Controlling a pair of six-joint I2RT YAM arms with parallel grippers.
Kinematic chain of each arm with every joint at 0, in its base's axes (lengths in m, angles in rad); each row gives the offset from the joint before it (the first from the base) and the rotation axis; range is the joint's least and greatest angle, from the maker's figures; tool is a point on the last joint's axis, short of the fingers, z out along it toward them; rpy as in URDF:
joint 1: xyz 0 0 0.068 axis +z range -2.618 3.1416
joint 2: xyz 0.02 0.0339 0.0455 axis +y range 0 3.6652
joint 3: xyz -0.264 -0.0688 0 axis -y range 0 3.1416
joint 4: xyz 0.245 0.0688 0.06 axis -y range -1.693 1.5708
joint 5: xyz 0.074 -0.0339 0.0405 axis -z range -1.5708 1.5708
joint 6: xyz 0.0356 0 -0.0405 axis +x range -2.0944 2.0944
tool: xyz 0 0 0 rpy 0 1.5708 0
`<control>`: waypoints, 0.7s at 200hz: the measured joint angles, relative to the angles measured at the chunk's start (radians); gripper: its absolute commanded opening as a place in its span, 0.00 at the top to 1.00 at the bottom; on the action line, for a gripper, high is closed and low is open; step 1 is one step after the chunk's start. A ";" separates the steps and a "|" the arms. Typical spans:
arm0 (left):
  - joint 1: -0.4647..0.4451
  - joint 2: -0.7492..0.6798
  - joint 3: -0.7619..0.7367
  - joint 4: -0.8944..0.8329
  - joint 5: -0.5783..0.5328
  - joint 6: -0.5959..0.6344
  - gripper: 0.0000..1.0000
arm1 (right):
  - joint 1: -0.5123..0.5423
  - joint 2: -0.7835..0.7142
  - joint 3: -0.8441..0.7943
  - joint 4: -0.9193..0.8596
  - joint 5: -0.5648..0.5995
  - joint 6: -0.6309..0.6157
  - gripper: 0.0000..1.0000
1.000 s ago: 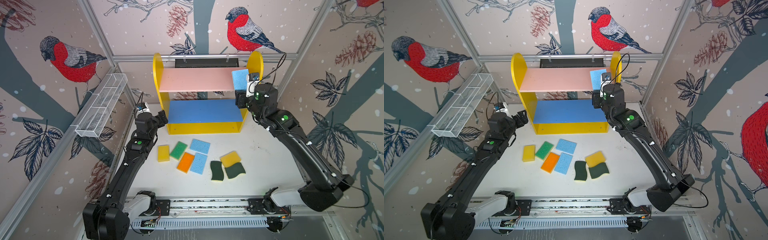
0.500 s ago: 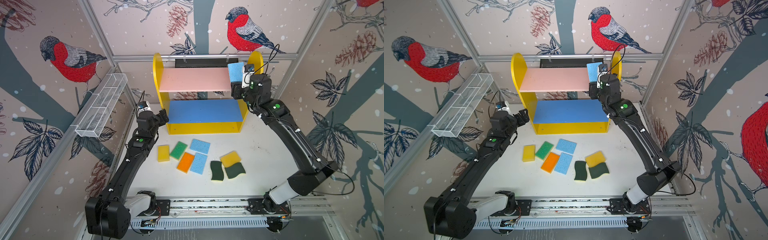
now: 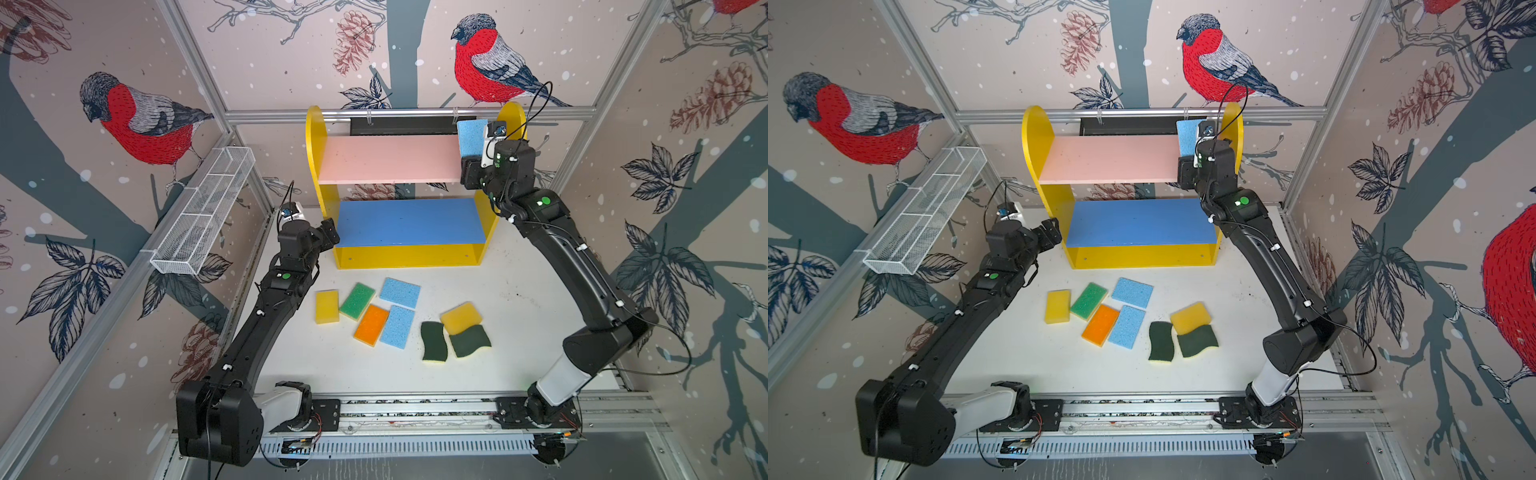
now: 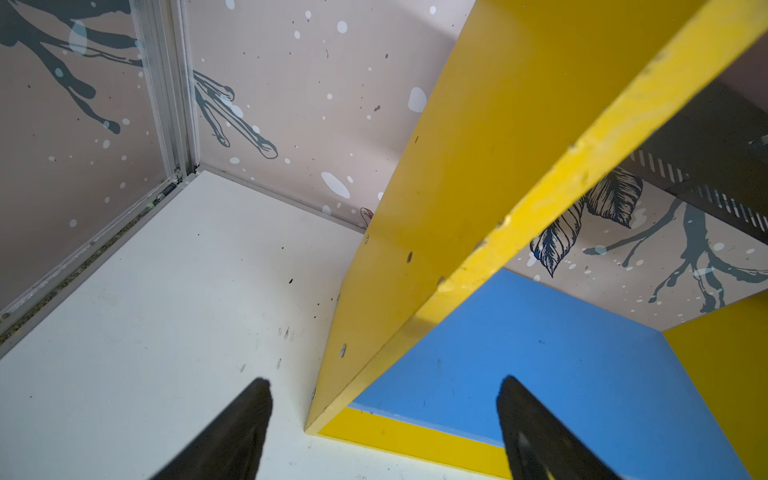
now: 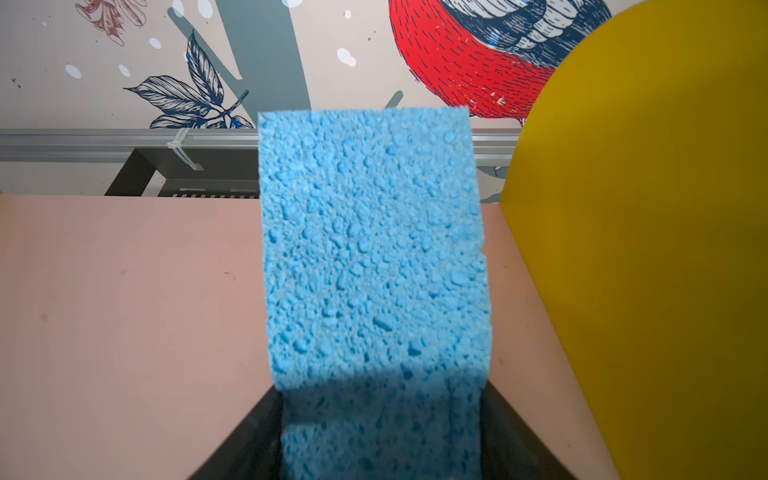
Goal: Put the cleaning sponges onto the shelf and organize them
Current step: 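Lower the sponge onto the pink shelf and open the right gripper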
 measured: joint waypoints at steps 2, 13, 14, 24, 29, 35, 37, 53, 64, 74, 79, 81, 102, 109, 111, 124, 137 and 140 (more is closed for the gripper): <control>0.000 0.000 0.000 0.000 0.000 0.000 0.15 | 0.000 0.002 0.002 0.000 0.003 0.001 0.32; 0.000 0.005 0.000 0.001 0.000 0.000 0.15 | 0.000 0.013 0.012 -0.003 0.009 0.002 0.32; 0.000 0.005 0.000 0.001 0.000 0.000 0.15 | 0.000 0.014 0.013 -0.003 0.010 0.003 0.32; 0.000 0.008 0.000 0.002 0.000 0.000 0.15 | -0.001 0.024 0.023 -0.004 0.016 0.004 0.32; 0.000 0.010 0.000 0.002 0.000 0.000 0.15 | -0.001 0.030 0.030 -0.008 0.017 0.005 0.32; 0.000 0.010 0.000 0.002 0.000 0.000 0.15 | -0.002 0.036 0.037 -0.012 0.018 0.006 0.32; 0.000 0.011 0.000 0.002 0.000 0.000 0.15 | -0.002 0.039 0.040 -0.013 0.019 0.007 0.32; 0.000 0.011 0.000 0.006 0.000 0.000 0.14 | -0.002 0.057 0.064 -0.023 0.025 0.023 0.32; 0.000 0.013 0.000 0.011 0.000 0.000 0.14 | -0.003 0.065 0.075 -0.032 0.029 0.025 0.31; 0.000 0.015 0.000 0.016 0.000 0.000 0.14 | -0.005 0.071 0.080 -0.041 0.032 0.031 0.31; 0.000 0.016 0.000 0.016 0.000 0.000 0.14 | -0.006 0.072 0.083 -0.044 0.032 0.033 0.30; 0.000 0.016 0.000 0.016 0.000 0.000 0.14 | -0.006 0.074 0.084 -0.046 0.033 0.034 0.30; 0.000 0.021 0.000 0.017 0.000 0.000 0.14 | -0.008 0.085 0.104 -0.071 0.038 0.051 0.30; 0.000 0.021 0.000 0.017 0.000 0.000 0.14 | -0.008 0.089 0.112 -0.080 0.039 0.052 0.30; 0.000 0.021 0.000 0.017 0.000 0.000 0.14 | -0.008 0.090 0.113 -0.082 0.038 0.053 0.30; 0.000 0.022 0.000 0.017 0.000 0.000 0.14 | -0.008 0.092 0.120 -0.091 0.038 0.056 0.30; 0.000 0.023 0.000 0.017 0.000 -0.001 0.14 | -0.007 0.092 0.124 -0.098 0.038 0.056 0.28; 0.000 0.023 0.000 0.017 0.000 -0.001 0.14 | -0.007 0.092 0.125 -0.101 0.038 0.056 0.28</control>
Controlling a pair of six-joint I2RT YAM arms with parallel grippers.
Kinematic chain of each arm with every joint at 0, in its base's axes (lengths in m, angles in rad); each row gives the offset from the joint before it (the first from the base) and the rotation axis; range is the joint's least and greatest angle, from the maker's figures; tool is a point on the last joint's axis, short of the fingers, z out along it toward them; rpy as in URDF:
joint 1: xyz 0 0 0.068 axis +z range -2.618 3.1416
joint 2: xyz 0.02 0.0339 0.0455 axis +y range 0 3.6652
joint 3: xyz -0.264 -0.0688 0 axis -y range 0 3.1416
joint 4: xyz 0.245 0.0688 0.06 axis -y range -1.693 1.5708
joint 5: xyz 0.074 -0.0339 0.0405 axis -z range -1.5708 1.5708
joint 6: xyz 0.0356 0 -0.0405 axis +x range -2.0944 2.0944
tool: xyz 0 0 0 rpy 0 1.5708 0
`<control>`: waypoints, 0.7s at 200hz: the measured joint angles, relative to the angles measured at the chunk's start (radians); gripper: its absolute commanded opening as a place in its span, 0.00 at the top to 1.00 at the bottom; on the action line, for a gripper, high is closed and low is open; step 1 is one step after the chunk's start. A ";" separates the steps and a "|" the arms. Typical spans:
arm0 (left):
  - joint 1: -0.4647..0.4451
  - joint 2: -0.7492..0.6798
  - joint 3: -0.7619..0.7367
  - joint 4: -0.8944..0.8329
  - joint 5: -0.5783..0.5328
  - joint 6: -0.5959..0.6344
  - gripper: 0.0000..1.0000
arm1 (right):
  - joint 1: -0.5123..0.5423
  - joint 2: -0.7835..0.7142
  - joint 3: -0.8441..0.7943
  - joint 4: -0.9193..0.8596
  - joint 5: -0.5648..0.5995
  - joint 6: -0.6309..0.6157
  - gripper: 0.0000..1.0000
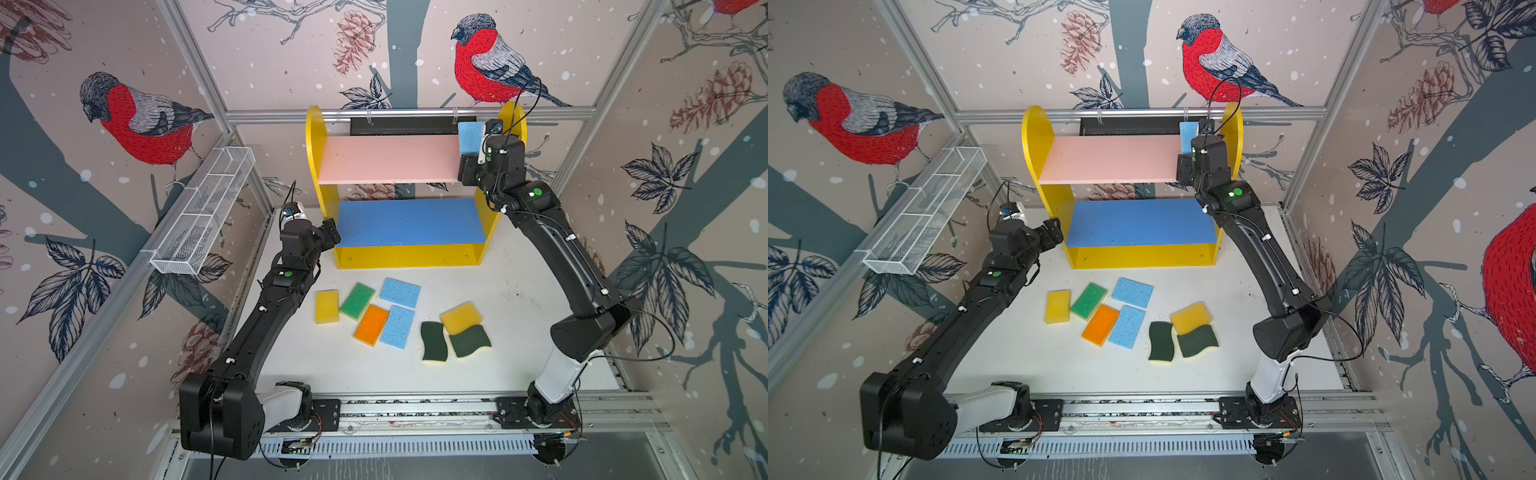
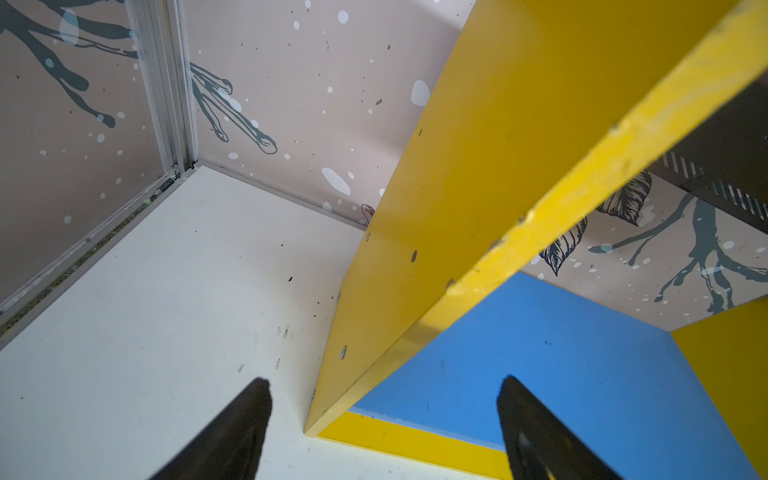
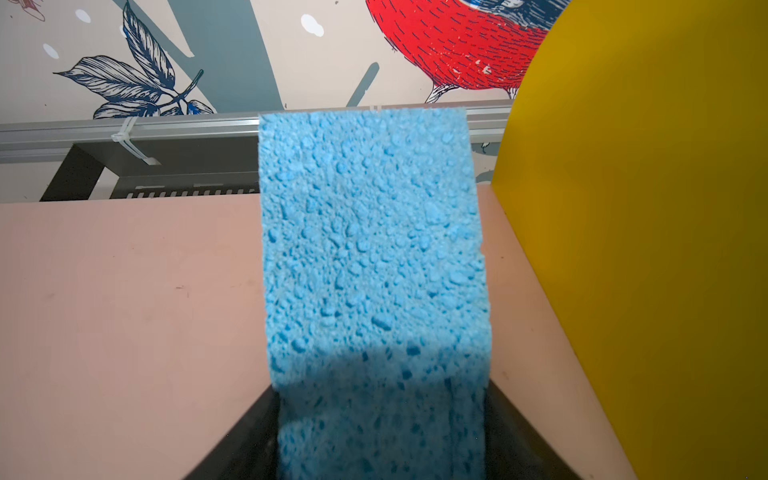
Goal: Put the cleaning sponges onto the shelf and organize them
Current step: 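Lower the sponge onto the pink shelf and open the right gripper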
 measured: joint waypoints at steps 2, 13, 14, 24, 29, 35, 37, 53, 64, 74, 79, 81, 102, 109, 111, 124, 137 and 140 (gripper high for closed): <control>0.000 0.000 0.000 0.000 0.000 0.000 0.14 | 0.000 0.000 0.000 -0.001 0.000 0.000 0.27; 0.000 0.001 0.000 0.000 0.000 -0.001 0.14 | 0.000 0.000 0.002 -0.008 0.000 0.000 0.26; 0.000 0.001 0.000 0.000 0.000 -0.001 0.14 | 0.000 0.000 0.002 -0.009 0.000 0.000 0.26; 0.000 0.001 -0.001 0.000 0.000 -0.009 0.14 | 0.000 0.000 0.002 -0.013 0.000 0.000 0.26; 0.000 0.001 -0.002 0.000 0.001 -0.014 0.14 | 0.000 0.000 0.002 -0.015 0.000 0.000 0.26; 0.000 0.001 -0.004 0.000 0.001 -0.015 0.14 | 0.000 0.000 0.002 -0.015 0.000 0.000 0.25; 0.000 0.001 -0.005 0.000 0.001 -0.015 0.14 | 0.000 0.000 0.002 -0.015 0.000 0.000 0.25; 0.000 0.001 -0.011 0.000 0.003 -0.019 0.14 | 0.000 0.005 0.007 -0.018 0.004 0.000 0.25; 0.000 0.001 -0.013 -0.001 0.007 -0.019 0.14 | 0.000 0.013 0.015 -0.026 0.006 0.000 0.25; 0.000 0.001 -0.013 -0.001 0.019 -0.019 0.14 | 0.000 0.023 0.028 -0.034 0.008 0.000 0.24; 0.000 0.001 -0.013 -0.001 0.018 -0.019 0.14 | 0.000 0.029 0.035 -0.038 0.011 0.000 0.24; 0.000 0.001 -0.013 -0.001 0.018 -0.019 0.14 | 0.000 0.031 0.039 -0.039 0.011 0.000 0.24; 0.000 0.003 -0.013 -0.002 0.019 -0.019 0.14 | 0.000 0.053 0.070 -0.055 0.012 0.003 0.21; 0.000 0.005 -0.013 -0.002 0.019 -0.019 0.14 | 0.000 0.057 0.077 -0.061 0.012 0.006 0.20; 0.000 0.005 -0.013 -0.003 0.019 -0.019 0.14 | 0.000 0.058 0.079 -0.063 0.012 0.008 0.20; 0.001 0.006 -0.013 -0.003 0.019 -0.019 0.14 | 0.000 0.062 0.085 -0.068 0.012 0.019 0.18; 0.001 0.008 -0.013 -0.003 0.019 -0.018 0.14 | 0.000 0.063 0.086 -0.076 0.011 0.022 0.17; 0.001 0.008 -0.013 -0.003 0.019 -0.018 0.14 | 0.000 0.063 0.086 -0.077 0.011 0.022 0.16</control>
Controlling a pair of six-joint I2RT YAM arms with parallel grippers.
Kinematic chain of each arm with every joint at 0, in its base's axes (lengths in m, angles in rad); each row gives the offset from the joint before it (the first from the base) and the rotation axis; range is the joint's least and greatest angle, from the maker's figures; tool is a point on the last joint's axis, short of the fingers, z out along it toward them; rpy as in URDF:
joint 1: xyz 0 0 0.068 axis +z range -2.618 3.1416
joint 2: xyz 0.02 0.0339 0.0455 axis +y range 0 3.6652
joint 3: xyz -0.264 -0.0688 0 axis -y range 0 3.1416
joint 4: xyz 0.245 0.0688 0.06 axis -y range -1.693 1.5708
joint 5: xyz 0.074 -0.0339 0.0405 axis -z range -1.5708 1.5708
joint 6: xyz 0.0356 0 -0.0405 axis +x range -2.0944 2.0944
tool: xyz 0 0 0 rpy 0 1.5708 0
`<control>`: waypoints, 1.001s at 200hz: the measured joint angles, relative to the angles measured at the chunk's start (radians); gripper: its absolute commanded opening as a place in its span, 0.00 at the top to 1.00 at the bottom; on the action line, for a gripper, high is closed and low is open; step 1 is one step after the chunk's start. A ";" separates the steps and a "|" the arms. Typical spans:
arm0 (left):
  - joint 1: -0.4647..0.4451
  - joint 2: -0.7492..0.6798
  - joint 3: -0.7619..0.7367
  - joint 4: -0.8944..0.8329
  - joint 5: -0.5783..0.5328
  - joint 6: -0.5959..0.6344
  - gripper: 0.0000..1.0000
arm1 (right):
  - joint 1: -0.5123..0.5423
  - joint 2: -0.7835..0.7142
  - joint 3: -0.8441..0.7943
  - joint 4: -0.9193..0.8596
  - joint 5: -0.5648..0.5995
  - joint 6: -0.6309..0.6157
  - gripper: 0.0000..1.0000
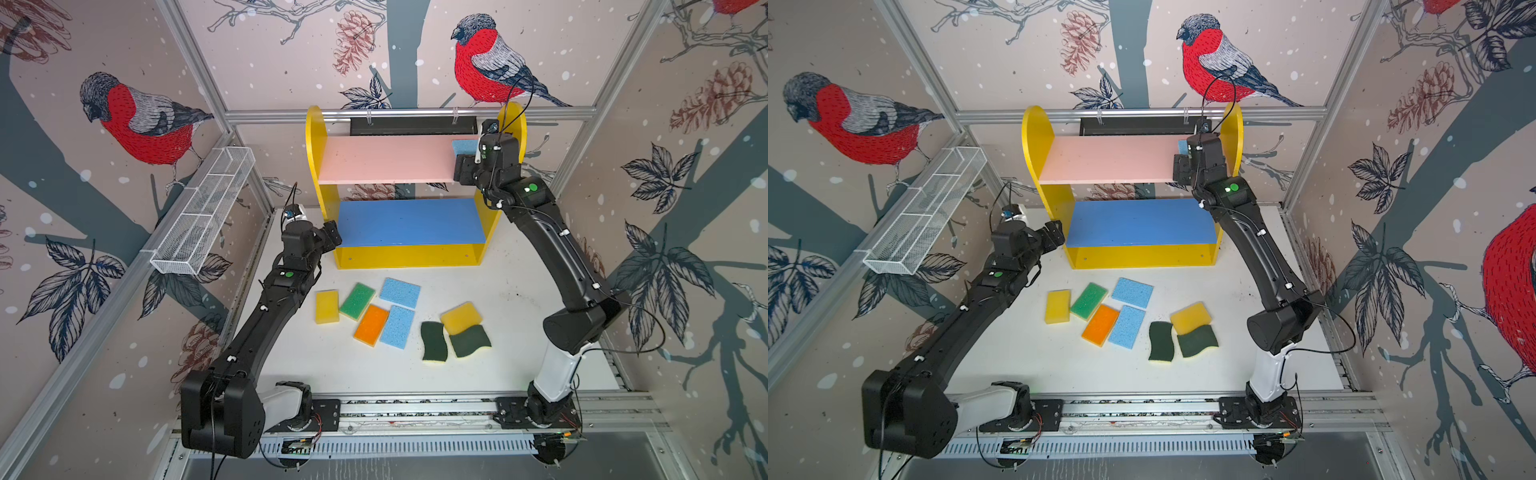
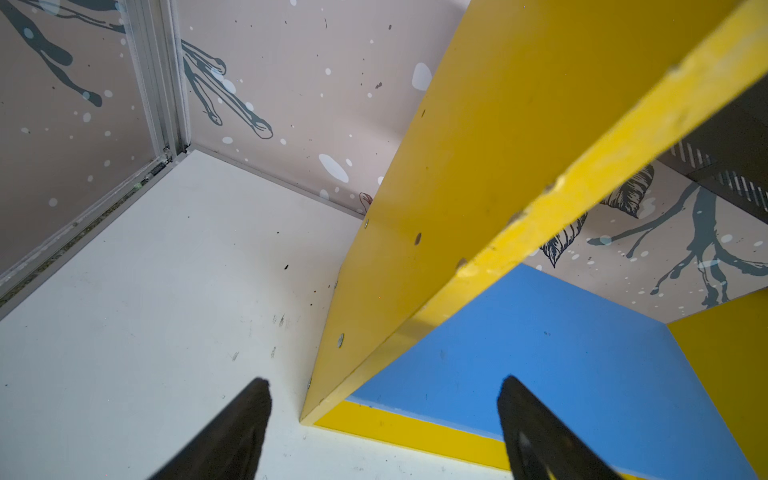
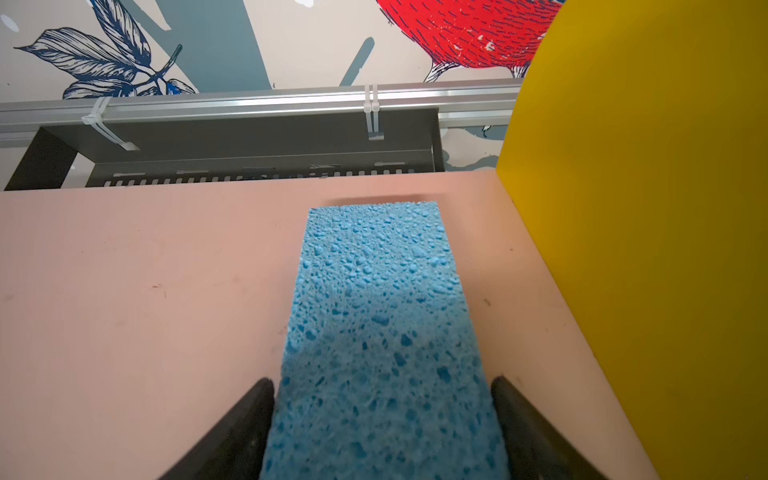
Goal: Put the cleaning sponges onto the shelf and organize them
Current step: 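Lower the sponge onto the pink shelf and open the right gripper, then withdraw the right gripper from the shelf while the left gripper reaches toward the sponges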
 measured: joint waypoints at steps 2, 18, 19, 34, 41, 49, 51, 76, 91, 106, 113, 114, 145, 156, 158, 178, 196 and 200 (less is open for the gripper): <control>0.000 0.000 0.000 0.000 0.000 0.000 0.14 | 0.000 0.000 0.000 -0.001 0.000 0.000 0.16; 0.000 0.003 0.000 -0.001 0.001 0.001 0.13 | 0.000 0.000 0.000 -0.005 0.000 0.004 0.14; 0.000 0.003 0.000 -0.001 0.001 0.001 0.13 | 0.000 0.000 0.000 -0.005 0.000 0.004 0.14; 0.000 0.003 0.000 -0.001 0.001 0.001 0.13 | 0.001 -0.002 0.000 -0.007 0.000 0.008 0.13; 0.000 0.003 0.001 -0.001 0.001 0.001 0.13 | 0.002 -0.005 0.000 -0.011 0.000 0.008 0.13; 0.000 0.004 0.002 -0.001 0.001 0.001 0.13 | 0.003 -0.011 0.000 -0.013 0.000 0.012 0.13; 0.000 0.004 0.002 -0.001 0.001 0.001 0.13 | 0.004 -0.012 0.000 -0.013 0.000 0.014 0.13; 0.000 0.006 0.002 -0.001 0.002 0.000 0.13 | 0.009 -0.035 -0.010 -0.008 -0.001 0.020 0.12; 0.000 0.008 0.002 -0.002 0.003 0.000 0.13 | 0.009 -0.046 -0.021 -0.003 -0.002 0.018 0.12; 0.000 0.009 0.002 -0.002 0.003 0.000 0.14 | 0.010 -0.053 -0.028 -0.003 -0.005 0.018 0.11; 0.000 0.009 0.002 -0.003 0.004 0.000 0.13 | 0.011 -0.060 -0.034 -0.003 -0.006 0.017 0.11; 0.000 0.009 0.002 -0.003 0.004 0.000 0.13 | 0.012 -0.061 -0.035 -0.003 -0.006 0.017 0.11; 0.000 0.005 0.002 -0.019 0.007 0.000 0.13 | 0.019 -0.106 -0.070 0.012 -0.010 0.000 0.10; 0.000 0.002 0.002 -0.020 0.008 0.000 0.13 | 0.020 -0.124 -0.080 0.013 -0.010 -0.001 0.09; 0.000 0.001 0.002 -0.020 0.008 0.000 0.14 | 0.020 -0.125 -0.081 0.014 -0.009 -0.001 0.09; 0.000 -0.010 0.001 -0.022 0.010 0.000 0.14 | 0.028 -0.154 -0.101 0.020 -0.009 -0.005 0.08; 0.000 -0.021 -0.010 -0.025 0.010 0.003 0.14 | 0.035 -0.184 -0.130 0.031 -0.019 -0.009 0.07; 0.000 -0.023 -0.011 -0.027 0.010 0.004 0.14 | 0.038 -0.192 -0.139 0.034 -0.025 -0.009 0.06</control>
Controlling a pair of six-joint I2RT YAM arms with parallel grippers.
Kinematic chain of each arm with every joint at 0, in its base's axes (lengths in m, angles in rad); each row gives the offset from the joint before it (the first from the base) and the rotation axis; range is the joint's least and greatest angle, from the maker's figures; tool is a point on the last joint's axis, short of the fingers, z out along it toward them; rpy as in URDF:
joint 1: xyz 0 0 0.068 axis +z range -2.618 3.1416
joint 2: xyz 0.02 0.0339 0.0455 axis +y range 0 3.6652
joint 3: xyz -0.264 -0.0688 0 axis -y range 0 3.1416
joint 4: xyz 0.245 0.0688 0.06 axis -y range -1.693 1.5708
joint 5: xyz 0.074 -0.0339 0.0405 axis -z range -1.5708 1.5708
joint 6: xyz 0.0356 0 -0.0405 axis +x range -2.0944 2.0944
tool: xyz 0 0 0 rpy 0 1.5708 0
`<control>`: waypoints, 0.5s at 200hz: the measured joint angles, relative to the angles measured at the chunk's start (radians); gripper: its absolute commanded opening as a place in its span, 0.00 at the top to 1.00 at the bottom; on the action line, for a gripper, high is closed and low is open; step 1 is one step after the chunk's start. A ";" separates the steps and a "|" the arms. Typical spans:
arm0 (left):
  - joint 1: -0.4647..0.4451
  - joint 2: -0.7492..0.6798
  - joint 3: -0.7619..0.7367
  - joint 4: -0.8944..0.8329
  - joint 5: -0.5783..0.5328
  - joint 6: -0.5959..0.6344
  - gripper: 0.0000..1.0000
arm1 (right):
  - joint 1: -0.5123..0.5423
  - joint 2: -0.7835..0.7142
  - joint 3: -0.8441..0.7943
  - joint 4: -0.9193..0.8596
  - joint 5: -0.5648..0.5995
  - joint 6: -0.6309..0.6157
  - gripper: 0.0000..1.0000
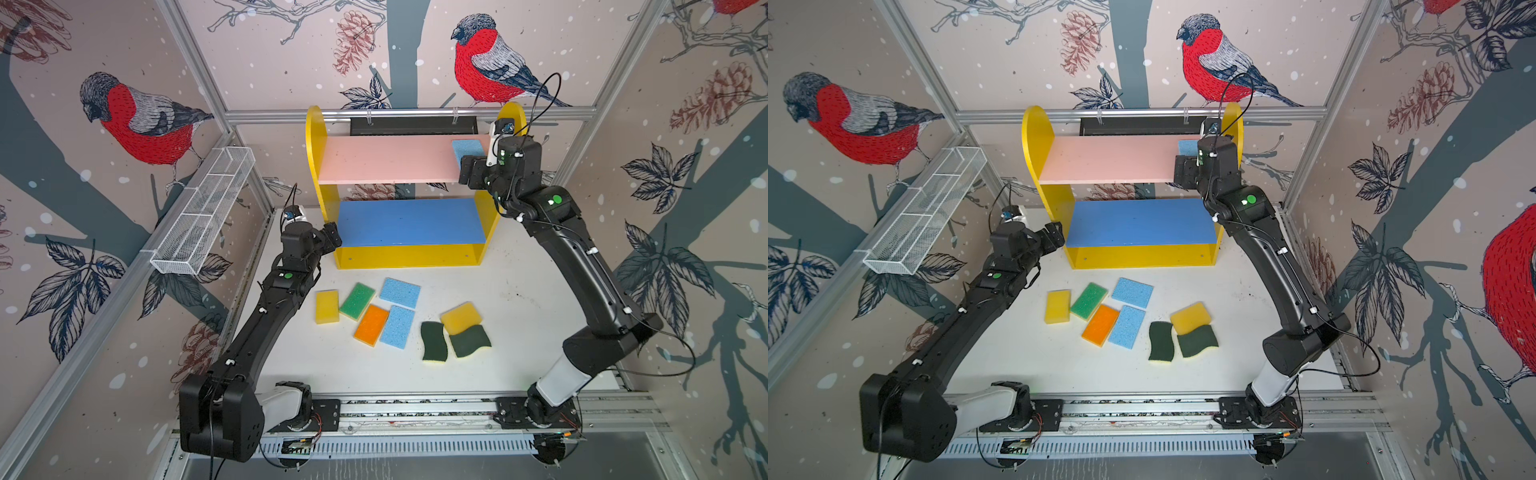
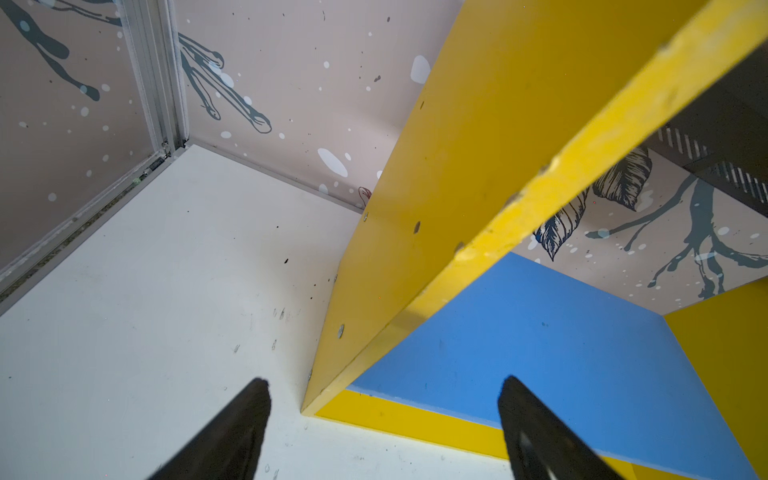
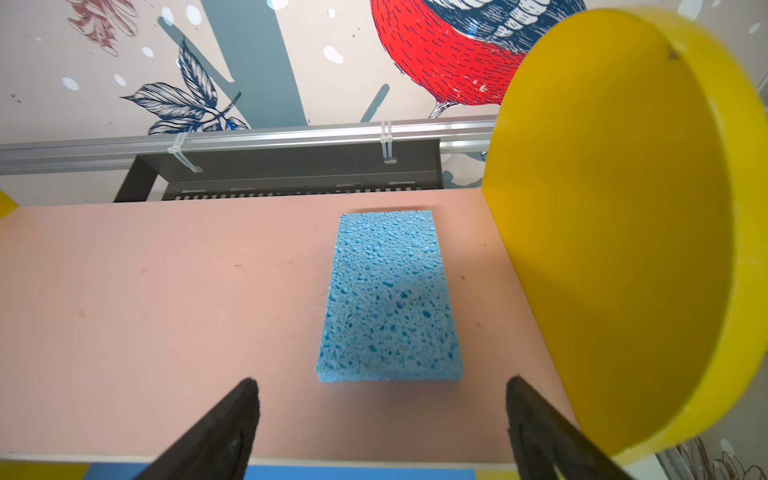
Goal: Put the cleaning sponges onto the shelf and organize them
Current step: 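Withdraw the right gripper from the shelf while the left gripper reaches toward the sponges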
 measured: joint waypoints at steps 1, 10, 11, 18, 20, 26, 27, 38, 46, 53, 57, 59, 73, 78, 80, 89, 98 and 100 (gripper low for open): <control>0.000 0.000 0.000 -0.001 0.000 0.000 0.14 | 0.000 -0.003 -0.003 0.001 -0.001 0.000 0.06; 0.000 -0.003 -0.002 -0.012 0.000 0.001 0.14 | 0.001 -0.024 -0.028 0.011 -0.005 -0.003 0.06; 0.000 -0.004 -0.002 -0.014 0.000 0.001 0.14 | 0.001 -0.026 -0.031 0.013 -0.005 -0.003 0.06; 0.000 -0.008 -0.003 -0.025 0.000 0.001 0.14 | 0.001 -0.045 -0.054 0.021 -0.009 -0.005 0.05; 0.000 -0.010 -0.004 -0.026 0.000 0.001 0.14 | 0.001 -0.048 -0.059 0.021 -0.009 -0.006 0.05; 0.000 -0.014 -0.007 -0.030 0.001 0.001 0.14 | 0.001 -0.065 -0.080 0.029 -0.012 -0.013 0.05; 0.000 -0.015 -0.008 -0.031 0.001 0.001 0.15 | 0.001 -0.067 -0.082 0.029 -0.012 -0.014 0.05; 0.000 -0.027 -0.016 -0.042 0.017 0.000 0.15 | 0.001 -0.097 -0.120 0.040 -0.019 -0.014 0.05; 0.000 -0.037 -0.026 -0.047 0.019 0.000 0.15 | 0.001 -0.116 -0.145 0.047 -0.029 -0.015 0.05; 0.000 -0.046 -0.035 -0.049 0.022 0.000 0.14 | 0.001 -0.133 -0.171 0.055 -0.039 -0.015 0.04; 0.000 -0.051 -0.040 -0.051 0.026 0.000 0.15 | 0.001 -0.145 -0.189 0.061 -0.043 -0.015 0.04; -0.001 -0.053 -0.042 -0.052 0.027 0.000 0.14 | 0.001 -0.148 -0.195 0.063 -0.046 -0.015 0.04; -0.002 -0.059 -0.050 -0.067 0.031 0.000 0.15 | 0.001 -0.187 -0.258 0.075 -0.061 -0.014 0.04; -0.002 -0.059 -0.050 -0.074 0.032 0.000 0.15 | 0.001 -0.203 -0.287 0.087 -0.063 -0.014 0.04; -0.002 -0.059 -0.050 -0.078 0.033 0.000 0.15 | 0.001 -0.209 -0.299 0.090 -0.064 -0.014 0.04; -0.004 -0.058 -0.050 -0.095 0.033 0.000 0.16 | 0.000 -0.238 -0.351 0.097 -0.077 -0.011 0.03; -0.007 -0.057 -0.050 -0.112 0.033 0.000 0.15 | -0.003 -0.264 -0.400 0.114 -0.093 0.003 0.03; -0.008 -0.057 -0.050 -0.116 0.033 0.000 0.15 | -0.005 -0.269 -0.411 0.117 -0.095 0.007 0.03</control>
